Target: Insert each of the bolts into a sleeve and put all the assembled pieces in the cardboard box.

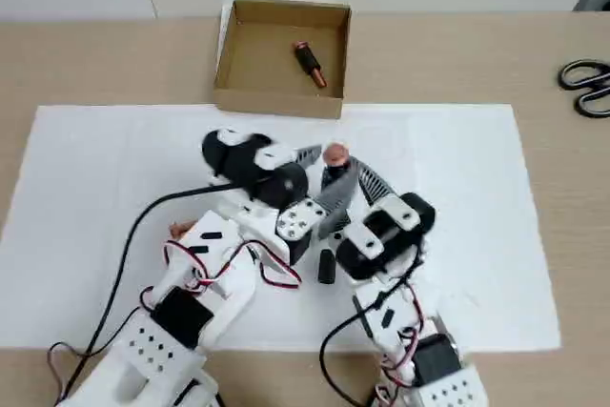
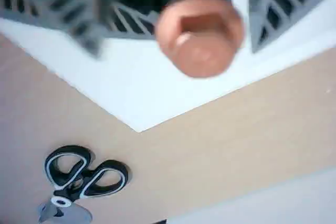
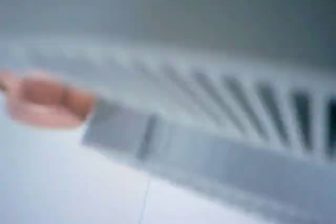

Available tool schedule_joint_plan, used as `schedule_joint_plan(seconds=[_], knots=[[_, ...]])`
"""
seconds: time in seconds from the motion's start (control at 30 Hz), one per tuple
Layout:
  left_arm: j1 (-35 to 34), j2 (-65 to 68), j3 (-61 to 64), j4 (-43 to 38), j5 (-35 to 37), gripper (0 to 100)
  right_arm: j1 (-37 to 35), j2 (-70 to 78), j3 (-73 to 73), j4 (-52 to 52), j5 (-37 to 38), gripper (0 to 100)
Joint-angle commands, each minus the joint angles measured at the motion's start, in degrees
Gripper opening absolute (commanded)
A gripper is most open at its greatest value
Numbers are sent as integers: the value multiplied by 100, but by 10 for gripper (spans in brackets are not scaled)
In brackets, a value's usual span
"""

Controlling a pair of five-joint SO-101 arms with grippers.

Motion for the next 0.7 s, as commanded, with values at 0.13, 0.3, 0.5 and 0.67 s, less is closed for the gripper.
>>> schedule_joint_plan(seconds=[0.13, 0.3, 0.5, 0.67], knots=[[-448, -141, -620, 44, -62, 229, -31, -92, -237, -84, -26, 5], [-1160, -158, -1648, 53, -62, 223, 40, -84, -246, 822, -18, 4], [-1407, -1152, -1174, 62, -70, 1, 831, 13, -826, 1516, 35, 4], [-2057, -2462, 303, 0, -62, 6, 1077, 1103, -2154, 1824, 510, 4]])
